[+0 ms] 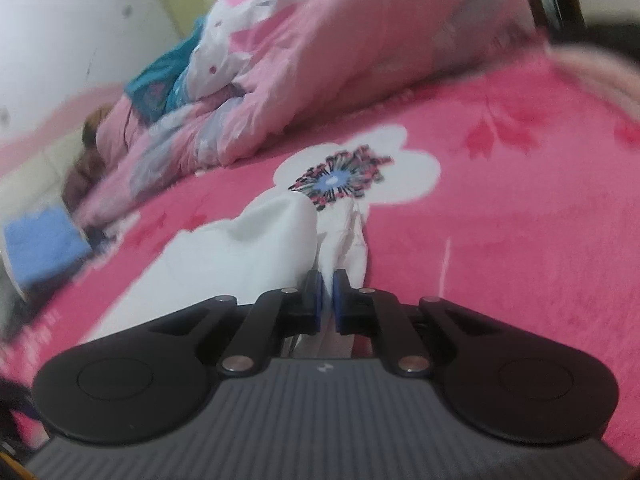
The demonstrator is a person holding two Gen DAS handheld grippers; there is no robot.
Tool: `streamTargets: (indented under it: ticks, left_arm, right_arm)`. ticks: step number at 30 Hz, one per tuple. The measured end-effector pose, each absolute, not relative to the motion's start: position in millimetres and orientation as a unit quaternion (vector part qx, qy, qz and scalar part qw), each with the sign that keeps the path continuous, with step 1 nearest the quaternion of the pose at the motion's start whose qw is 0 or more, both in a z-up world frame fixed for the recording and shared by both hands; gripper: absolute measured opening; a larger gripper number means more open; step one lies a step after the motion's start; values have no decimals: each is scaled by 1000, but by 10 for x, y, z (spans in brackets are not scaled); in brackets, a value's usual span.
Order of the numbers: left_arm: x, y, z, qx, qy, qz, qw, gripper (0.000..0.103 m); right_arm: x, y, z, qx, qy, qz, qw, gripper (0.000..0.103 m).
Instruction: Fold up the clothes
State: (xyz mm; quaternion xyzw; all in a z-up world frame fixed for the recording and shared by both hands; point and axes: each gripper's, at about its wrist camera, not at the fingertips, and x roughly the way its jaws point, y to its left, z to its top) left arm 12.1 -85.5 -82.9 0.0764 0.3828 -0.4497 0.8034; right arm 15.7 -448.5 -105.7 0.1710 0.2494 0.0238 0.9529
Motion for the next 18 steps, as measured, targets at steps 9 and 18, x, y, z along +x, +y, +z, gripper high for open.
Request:
streamTargets:
  ticks: [9,18]
  left_arm:
    - [113,-826,-846,67,382,-453,803,54]
    - [105,-815,-851,60,382,-452,804,54]
  right_arm:
    - [210,-4255,-967,56,244,15,968,9]
    - [290,-4521,-1032,148,240,26,959,0]
